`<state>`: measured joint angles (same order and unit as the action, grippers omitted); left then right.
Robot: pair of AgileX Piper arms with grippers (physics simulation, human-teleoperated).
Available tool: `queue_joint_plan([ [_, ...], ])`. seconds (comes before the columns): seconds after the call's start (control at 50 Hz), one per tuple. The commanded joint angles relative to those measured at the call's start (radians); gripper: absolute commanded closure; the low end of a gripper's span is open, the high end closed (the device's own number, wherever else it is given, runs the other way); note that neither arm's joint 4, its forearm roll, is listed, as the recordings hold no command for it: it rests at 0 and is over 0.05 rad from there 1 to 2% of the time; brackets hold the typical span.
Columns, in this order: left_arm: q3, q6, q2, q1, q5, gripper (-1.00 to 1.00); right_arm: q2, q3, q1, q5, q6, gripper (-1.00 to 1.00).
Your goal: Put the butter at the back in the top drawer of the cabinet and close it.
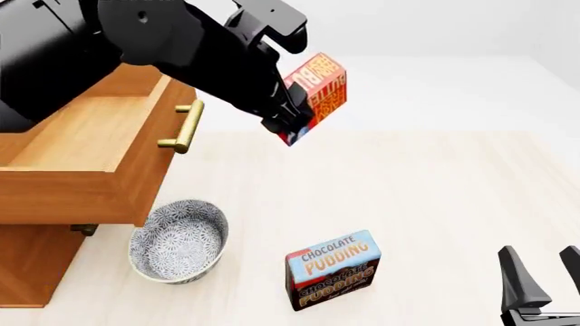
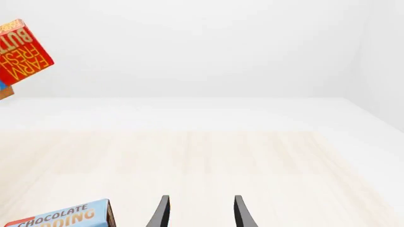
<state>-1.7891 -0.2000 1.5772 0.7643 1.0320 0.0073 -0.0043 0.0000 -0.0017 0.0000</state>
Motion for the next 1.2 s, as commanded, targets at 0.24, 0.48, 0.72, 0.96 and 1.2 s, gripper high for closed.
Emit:
queue_joint_plan([
  [0.24,-0.004,-0.037,-0.091,-0.054,0.025,1.00,0.000,0.000,0.000,0.000,0.000,-1.00],
  [0.48,0.019,-0.058,-0.149,-0.091,0.040,1.00,0.000,0.000,0.000,0.000,0.000,-1.00],
  [0.72,0.053,-0.076,-0.211,-0.136,0.054,1.00,0.000,0.000,0.000,0.000,0.000,-1.00],
  [0.96,0.077,-0.082,-0.273,-0.193,0.077,1.00,0.000,0.000,0.000,0.000,0.000,-1.00],
  [1.2,0.093,-0.082,-0.325,-0.245,0.101,1.00,0.000,0.000,0.000,0.000,0.000,-1.00],
])
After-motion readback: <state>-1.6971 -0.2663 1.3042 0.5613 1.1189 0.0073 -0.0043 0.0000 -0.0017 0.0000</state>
